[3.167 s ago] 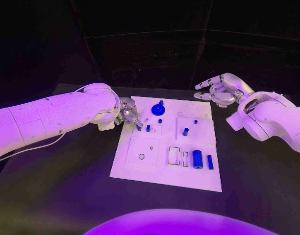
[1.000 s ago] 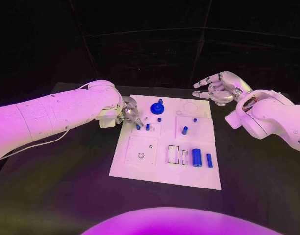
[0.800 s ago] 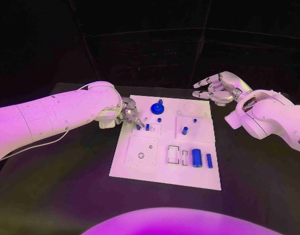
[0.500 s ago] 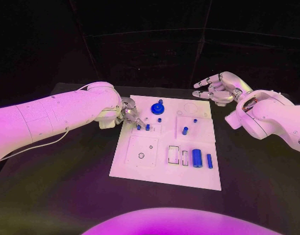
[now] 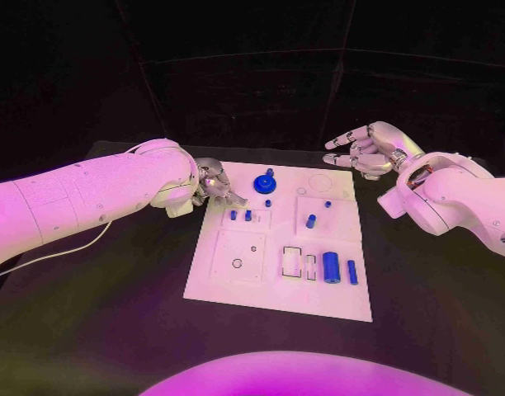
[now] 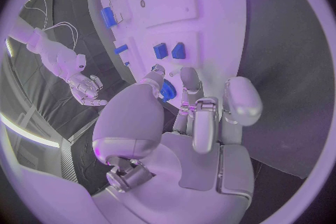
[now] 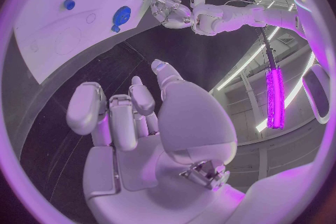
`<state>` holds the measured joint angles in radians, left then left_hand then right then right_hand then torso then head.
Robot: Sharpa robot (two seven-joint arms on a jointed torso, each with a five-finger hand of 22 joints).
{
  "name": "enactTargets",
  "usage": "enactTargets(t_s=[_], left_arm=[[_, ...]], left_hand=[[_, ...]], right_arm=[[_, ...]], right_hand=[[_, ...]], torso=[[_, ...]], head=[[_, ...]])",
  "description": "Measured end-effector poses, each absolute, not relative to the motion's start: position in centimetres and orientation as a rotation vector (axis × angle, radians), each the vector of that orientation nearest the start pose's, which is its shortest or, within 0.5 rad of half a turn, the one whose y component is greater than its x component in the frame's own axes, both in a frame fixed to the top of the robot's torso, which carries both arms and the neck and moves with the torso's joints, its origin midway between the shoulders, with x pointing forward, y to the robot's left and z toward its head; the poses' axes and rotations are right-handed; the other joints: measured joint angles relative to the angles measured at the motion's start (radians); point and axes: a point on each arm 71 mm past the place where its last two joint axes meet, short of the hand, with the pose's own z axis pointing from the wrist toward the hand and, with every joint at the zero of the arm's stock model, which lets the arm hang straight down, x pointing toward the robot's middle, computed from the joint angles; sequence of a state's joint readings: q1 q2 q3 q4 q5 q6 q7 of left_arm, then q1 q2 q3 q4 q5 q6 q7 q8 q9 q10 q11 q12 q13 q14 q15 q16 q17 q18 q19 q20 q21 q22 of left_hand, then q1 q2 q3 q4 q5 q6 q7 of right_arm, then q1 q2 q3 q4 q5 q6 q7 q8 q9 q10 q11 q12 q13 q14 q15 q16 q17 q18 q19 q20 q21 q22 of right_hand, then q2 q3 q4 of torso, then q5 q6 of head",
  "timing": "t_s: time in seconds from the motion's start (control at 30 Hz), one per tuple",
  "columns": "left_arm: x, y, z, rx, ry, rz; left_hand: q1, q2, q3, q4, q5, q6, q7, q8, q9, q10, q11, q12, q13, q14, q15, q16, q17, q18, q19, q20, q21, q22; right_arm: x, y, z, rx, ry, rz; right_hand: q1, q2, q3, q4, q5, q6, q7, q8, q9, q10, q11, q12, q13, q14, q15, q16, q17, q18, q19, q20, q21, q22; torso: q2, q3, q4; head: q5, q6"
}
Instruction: Assemble the parts on the task board
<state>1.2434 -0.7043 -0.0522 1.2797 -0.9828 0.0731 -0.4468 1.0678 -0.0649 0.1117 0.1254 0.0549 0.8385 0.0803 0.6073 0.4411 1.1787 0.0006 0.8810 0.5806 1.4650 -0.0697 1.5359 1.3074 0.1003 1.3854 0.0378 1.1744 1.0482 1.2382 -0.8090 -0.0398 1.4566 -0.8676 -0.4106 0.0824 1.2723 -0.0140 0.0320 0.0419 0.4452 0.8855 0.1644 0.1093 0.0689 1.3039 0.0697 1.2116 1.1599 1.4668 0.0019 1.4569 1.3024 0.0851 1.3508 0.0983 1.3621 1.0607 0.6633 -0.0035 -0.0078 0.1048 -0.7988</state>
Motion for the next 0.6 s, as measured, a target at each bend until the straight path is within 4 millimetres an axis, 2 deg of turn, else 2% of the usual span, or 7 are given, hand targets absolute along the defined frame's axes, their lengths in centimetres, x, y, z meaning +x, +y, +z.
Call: enactTargets(t_s=[0.03,0.1,0.13,0.2,0.3,0.37,0.6], left_arm=[[52.6,21.6,-22.0,-0.359,2.227,-0.470],[52.6,21.5,-21.8,-0.366,2.198,-0.509],[52.7,21.3,-21.6,-0.367,2.178,-0.538],[52.8,20.8,-21.4,-0.361,2.143,-0.592],[52.9,19.7,-20.9,-0.325,2.080,-0.694],[52.9,18.8,-20.6,-0.287,2.040,-0.755],[52.5,16.2,-20.4,-0.059,1.910,-0.879]], left_hand=[[0.014,0.006,0.000,-0.003,0.000,-0.009,0.003,-0.006,-0.004,-0.012,0.004,-0.008,-0.006,0.002,0.005,-0.010,0.000,0.000,-0.010,0.002,-0.018,-0.022],[0.103,0.039,0.035,-0.041,0.000,-0.040,0.027,-0.031,-0.025,-0.093,0.025,-0.066,-0.039,0.002,0.019,-0.088,-0.004,0.034,-0.078,0.013,-0.138,-0.160],[0.149,0.053,0.062,-0.063,0.000,-0.055,0.034,-0.043,-0.036,-0.140,0.034,-0.102,-0.058,-0.010,0.030,-0.145,-0.052,0.055,-0.127,0.019,-0.221,-0.251],[0.229,0.059,0.122,-0.109,0.000,-0.075,0.050,-0.069,-0.061,-0.215,0.054,-0.171,-0.103,-0.078,0.045,-0.256,-0.180,0.064,-0.202,0.034,-0.333,-0.358],[0.301,0.036,0.210,-0.171,0.000,-0.068,0.077,-0.115,-0.109,-0.283,0.084,-0.252,-0.170,-0.193,0.072,-0.394,-0.351,0.064,-0.261,0.058,-0.400,-0.402],[0.314,0.014,0.248,-0.198,0.000,-0.055,0.085,-0.145,-0.144,-0.293,0.094,-0.283,-0.207,-0.236,0.080,-0.439,-0.413,0.064,-0.276,0.070,-0.417,-0.411],[0.250,-0.069,0.244,-0.212,0.000,-0.042,0.079,-0.220,-0.219,-0.321,0.101,-0.352,-0.289,-0.254,0.093,-0.461,-0.474,0.064,-0.276,0.083,-0.437,-0.424]], right_arm=[[50.7,-20.7,-16.5,0.352,1.597,0.993],[50.7,-20.7,-16.5,0.353,1.597,0.993],[50.7,-20.7,-16.5,0.353,1.597,0.993],[50.7,-20.7,-16.5,0.353,1.597,0.993],[50.7,-20.7,-16.5,0.353,1.597,0.993],[50.7,-20.6,-16.5,0.353,1.597,0.993],[50.7,-20.5,-16.5,0.352,1.597,0.995]], right_hand=[[0.000,0.000,0.000,0.000,0.000,0.000,0.000,0.000,0.000,0.000,0.000,0.000,0.000,0.000,0.000,0.000,0.000,0.000,0.000,0.000,0.000,0.000],[0.000,0.000,0.000,0.000,0.000,0.000,0.000,0.000,0.000,0.000,0.000,0.000,0.000,0.000,0.000,0.000,0.000,0.000,0.000,0.000,0.000,0.000],[0.000,0.000,0.000,0.000,0.000,0.000,0.000,0.000,0.000,0.000,0.000,0.000,0.000,0.000,0.000,0.000,0.000,0.000,0.000,0.000,0.000,0.000],[0.000,0.000,0.000,0.000,0.000,0.000,0.000,0.000,0.000,0.000,0.000,0.000,0.000,0.000,0.000,0.000,0.000,0.000,0.000,0.000,0.000,0.000],[0.000,0.000,0.000,0.000,0.000,0.000,0.000,0.000,0.000,0.000,0.000,0.000,0.000,0.000,0.000,0.000,0.000,0.000,0.000,0.000,0.000,0.000],[0.000,0.000,0.000,0.000,0.000,0.000,0.000,0.000,0.000,0.000,0.000,0.000,0.000,0.000,0.000,0.000,0.000,0.000,0.000,0.000,0.000,0.000],[0.000,0.000,0.001,0.001,0.000,0.000,0.000,0.000,0.000,0.000,0.000,0.000,0.000,0.000,0.000,0.000,0.000,0.000,0.000,0.000,0.000,0.000]], torso=[[0.000,0.0000,0.0000],[0.000,0.0000,0.0000],[0.000,0.0000,0.0000],[0.000,0.0000,0.0000],[0.000,0.0000,0.0000],[0.000,0.0000,-0.0004],[0.000,-0.0001,-0.0016]], head=[[-0.001,0.000],[-0.002,0.001],[-0.002,0.002],[-0.003,0.003],[-0.004,0.004],[-0.005,0.006],[-0.012,0.011]])
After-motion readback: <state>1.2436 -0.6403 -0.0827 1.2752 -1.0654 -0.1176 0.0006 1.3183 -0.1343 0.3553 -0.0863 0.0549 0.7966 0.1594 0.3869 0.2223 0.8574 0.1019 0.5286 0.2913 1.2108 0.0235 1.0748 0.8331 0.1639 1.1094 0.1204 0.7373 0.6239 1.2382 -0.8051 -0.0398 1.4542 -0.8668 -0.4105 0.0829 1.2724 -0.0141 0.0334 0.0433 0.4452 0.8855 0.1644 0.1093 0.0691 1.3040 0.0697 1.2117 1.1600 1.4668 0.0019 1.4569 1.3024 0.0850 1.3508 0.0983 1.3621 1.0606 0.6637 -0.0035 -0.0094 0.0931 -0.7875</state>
